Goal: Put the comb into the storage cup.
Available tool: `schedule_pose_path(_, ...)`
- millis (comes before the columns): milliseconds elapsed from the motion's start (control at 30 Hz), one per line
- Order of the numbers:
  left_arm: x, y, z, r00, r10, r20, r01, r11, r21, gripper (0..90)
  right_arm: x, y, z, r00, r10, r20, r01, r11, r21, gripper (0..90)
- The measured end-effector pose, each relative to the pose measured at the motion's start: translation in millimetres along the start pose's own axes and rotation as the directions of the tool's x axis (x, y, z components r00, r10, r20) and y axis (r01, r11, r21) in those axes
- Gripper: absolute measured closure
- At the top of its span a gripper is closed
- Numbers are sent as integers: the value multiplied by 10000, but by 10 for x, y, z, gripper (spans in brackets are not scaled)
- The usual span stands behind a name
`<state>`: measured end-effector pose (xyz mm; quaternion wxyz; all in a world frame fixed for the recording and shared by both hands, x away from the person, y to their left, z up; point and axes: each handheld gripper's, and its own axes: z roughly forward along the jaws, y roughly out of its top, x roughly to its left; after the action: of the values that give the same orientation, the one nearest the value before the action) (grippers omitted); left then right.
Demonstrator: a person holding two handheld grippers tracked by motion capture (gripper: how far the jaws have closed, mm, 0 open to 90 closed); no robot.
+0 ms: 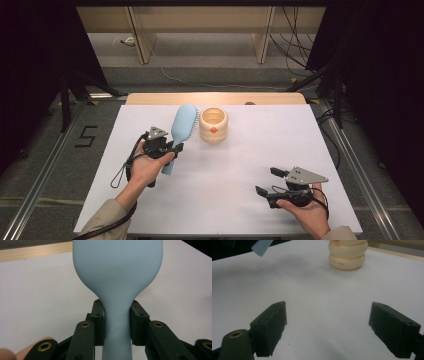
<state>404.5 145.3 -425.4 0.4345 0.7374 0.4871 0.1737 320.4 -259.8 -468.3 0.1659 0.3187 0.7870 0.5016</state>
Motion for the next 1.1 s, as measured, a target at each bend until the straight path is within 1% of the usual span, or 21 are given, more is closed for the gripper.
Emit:
schedule_pose_path(200, -28, -3, -1, 10000, 68, 53, -68, 10000, -35, 690, 8, 5, 6, 10000, -15, -13, 15, 10000, 7, 159)
schedule_pose_path(533, -66, -13, 10, 9999, 6, 163, -4, 9999, -111, 690, 27, 15, 31, 10000, -38, -71, 38, 10000, 19, 159)
schedule_pose_path(767, -111, -16, 15, 9997, 51, 250, -47, 9999, -156, 691, 47, 28, 52, 10000, 23, -32, -23, 10000, -51, 157)
schedule_pose_path(933, -141, -22, 21, 9994, 85, 329, -82, 9999, -110, 690, 100, 53, 113, 9997, 169, -148, -171, 9997, -156, 157)
schedule_pose_path(967, -148, -22, 23, 9994, 86, 345, -82, 9999, -122, 690, 100, 53, 113, 9997, 169, -148, -171, 9997, -156, 157)
schedule_pose_path(1000, -154, -21, 24, 9993, 93, 356, -88, 9999, -125, 690, 131, 66, 155, 9996, 165, -216, -167, 9998, -127, 157)
schedule_pose_path(1067, -166, -22, 25, 9992, 115, 391, -110, 9999, -129, 691, 150, 72, 174, 9996, 139, -250, -140, 9999, -69, 156)
schedule_pose_path(1100, -172, -22, 24, 9991, 116, 403, -111, 9999, -125, 690, 182, 87, 209, 9994, 102, -342, -105, 9999, -78, 156)
